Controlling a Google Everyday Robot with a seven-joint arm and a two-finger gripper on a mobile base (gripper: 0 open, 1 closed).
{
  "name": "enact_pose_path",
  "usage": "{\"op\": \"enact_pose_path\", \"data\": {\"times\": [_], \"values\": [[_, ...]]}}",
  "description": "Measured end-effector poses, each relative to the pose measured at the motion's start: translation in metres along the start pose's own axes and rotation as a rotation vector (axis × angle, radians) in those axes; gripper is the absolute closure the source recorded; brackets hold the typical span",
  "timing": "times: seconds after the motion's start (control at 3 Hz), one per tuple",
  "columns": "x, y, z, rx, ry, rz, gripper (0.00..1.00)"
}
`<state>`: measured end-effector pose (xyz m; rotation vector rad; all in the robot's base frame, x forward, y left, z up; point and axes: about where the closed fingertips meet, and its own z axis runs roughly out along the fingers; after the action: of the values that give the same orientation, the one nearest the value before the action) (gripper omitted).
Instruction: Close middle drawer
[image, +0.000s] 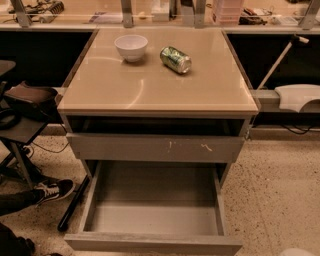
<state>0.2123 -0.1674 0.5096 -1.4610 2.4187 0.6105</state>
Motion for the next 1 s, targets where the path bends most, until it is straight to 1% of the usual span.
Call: {"op": "enact_pose_path", "data": {"times": [0.33, 0.67, 1.0], "values": [[-0.018, -0.022, 0.046, -0.003, -0.123, 0.002, 0.00], [-0.039, -0.048, 0.092, -0.024, -0.223, 0.018, 0.00], [-0.043, -0.055, 0.100, -0.025, -0.239, 0.027, 0.00]]}}
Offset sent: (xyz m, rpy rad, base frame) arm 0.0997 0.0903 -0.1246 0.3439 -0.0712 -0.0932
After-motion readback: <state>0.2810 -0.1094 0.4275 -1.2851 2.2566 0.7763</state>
